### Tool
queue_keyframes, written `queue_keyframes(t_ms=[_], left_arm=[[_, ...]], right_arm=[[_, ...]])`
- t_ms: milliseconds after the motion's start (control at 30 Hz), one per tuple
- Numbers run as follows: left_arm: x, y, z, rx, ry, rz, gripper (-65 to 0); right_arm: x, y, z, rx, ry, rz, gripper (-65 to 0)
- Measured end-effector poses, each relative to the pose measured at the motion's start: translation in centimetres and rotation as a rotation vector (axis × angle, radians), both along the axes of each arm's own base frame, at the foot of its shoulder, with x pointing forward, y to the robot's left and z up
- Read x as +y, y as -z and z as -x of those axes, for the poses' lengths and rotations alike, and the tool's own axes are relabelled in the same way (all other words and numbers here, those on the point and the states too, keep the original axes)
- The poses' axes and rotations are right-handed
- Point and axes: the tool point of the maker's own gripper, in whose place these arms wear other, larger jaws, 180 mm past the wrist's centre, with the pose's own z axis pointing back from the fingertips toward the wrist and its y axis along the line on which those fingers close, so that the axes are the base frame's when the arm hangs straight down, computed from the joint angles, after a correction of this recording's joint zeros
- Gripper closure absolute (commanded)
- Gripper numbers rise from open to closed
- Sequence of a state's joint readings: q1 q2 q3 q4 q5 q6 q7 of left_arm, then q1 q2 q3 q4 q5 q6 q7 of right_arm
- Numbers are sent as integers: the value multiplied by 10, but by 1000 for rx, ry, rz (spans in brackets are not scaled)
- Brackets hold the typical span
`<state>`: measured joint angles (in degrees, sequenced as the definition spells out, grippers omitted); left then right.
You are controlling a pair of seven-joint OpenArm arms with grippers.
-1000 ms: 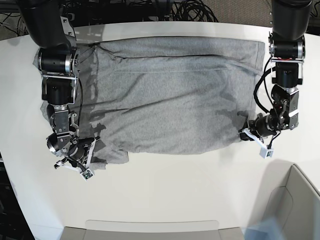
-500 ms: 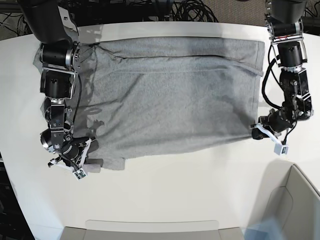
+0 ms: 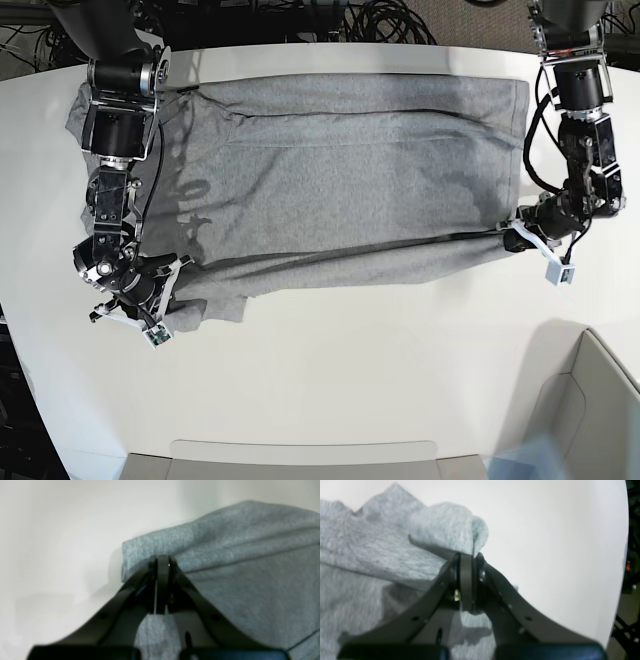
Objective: Fold the T-shirt properly
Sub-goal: 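Lift the hem with both grippers and fold it toward the collar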
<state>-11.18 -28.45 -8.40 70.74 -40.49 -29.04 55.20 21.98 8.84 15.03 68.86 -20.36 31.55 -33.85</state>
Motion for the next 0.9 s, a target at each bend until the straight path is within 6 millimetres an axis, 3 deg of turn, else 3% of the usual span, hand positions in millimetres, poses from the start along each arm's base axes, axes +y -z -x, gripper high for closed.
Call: queue_keyframes(t_ms=[133, 367, 667, 900], left_arm=[[-1, -17, 5, -57, 13, -19, 0], [20, -8, 26, 8, -36, -28, 0], [10, -6, 58, 22, 13, -77, 0], [5, -3, 73, 37, 36, -91, 0]], right_arm=[[-1, -2, 12, 3, 6, 12, 0], [-15, -12, 30, -4, 63, 15, 0], [-19, -2, 68, 29, 66, 68, 0], [-25, -2, 84, 20, 93, 64, 0]])
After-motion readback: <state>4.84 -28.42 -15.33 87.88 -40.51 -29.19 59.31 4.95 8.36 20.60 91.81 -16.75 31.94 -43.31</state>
